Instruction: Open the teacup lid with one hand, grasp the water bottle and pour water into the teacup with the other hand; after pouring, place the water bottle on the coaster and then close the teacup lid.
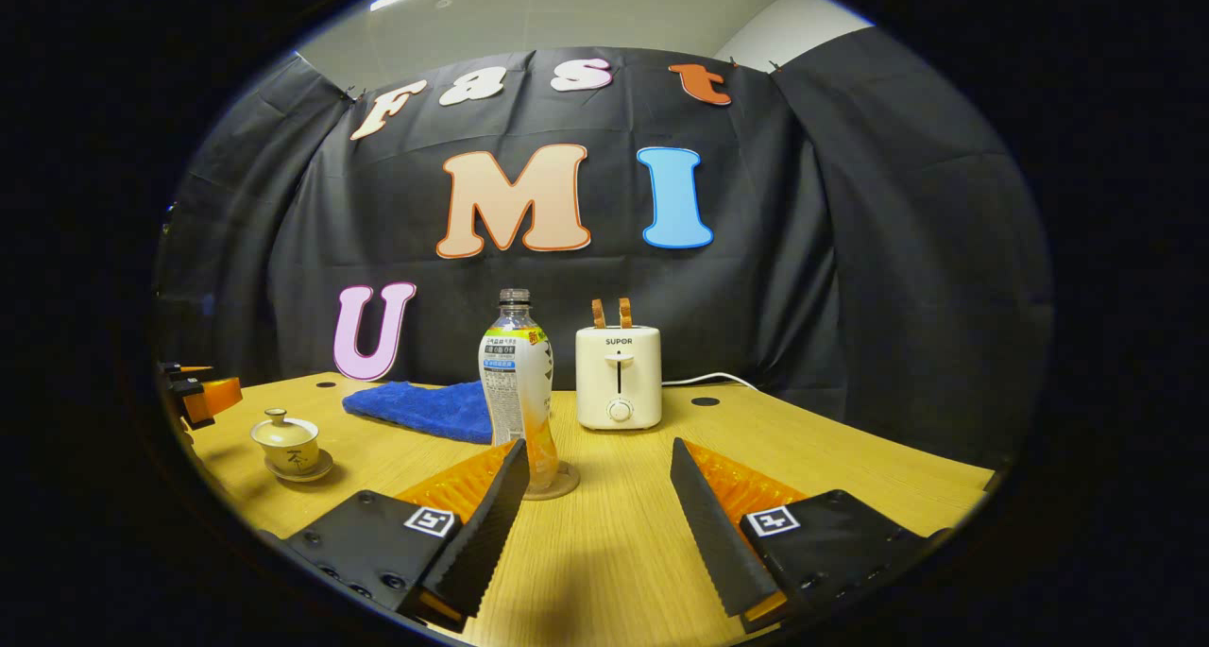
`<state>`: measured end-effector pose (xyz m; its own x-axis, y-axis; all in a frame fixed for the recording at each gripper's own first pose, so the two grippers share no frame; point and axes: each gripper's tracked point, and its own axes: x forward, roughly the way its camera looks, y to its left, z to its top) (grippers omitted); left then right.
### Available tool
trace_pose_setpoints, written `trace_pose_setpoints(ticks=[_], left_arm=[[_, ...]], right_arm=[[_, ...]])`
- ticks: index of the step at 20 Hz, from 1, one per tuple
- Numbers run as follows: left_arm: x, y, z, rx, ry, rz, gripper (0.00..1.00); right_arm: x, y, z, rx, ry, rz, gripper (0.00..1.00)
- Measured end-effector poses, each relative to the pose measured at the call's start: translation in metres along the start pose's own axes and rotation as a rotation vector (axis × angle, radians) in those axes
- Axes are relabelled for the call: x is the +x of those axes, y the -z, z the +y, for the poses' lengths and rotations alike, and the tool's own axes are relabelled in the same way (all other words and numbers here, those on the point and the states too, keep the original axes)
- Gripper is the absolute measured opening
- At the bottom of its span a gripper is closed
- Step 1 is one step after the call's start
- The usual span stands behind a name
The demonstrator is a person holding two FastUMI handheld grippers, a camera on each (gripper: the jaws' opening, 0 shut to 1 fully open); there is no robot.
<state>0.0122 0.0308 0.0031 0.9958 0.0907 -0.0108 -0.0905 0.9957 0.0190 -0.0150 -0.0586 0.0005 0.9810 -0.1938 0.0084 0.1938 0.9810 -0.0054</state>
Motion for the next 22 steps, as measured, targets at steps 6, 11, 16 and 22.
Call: trace_pose_setpoints(ticks=[6,11,16,22], left_arm=[[0.0005,0.0007,-0.0002,0.001,0.0,0.0,0.96],[0.0009,0.0006,-0.0012,0.0,0.004,0.001,0.96],[0.0004,0.0006,-0.0007,0.0,0.005,0.001,0.96],[-0.0005,-0.0003,-0.0008,0.001,0.005,0.001,0.96]], right_arm=[[0.0009,0.0005,0.0001,0.0,0.0,0.001,0.97],[0.0009,0.0011,0.0,0.0,-0.001,0.002,0.95],[0.0011,0.0014,0.0003,0.0,-0.001,0.001,0.95],[0.001,0.0018,0.0002,0.0,-0.002,0.001,0.97]])
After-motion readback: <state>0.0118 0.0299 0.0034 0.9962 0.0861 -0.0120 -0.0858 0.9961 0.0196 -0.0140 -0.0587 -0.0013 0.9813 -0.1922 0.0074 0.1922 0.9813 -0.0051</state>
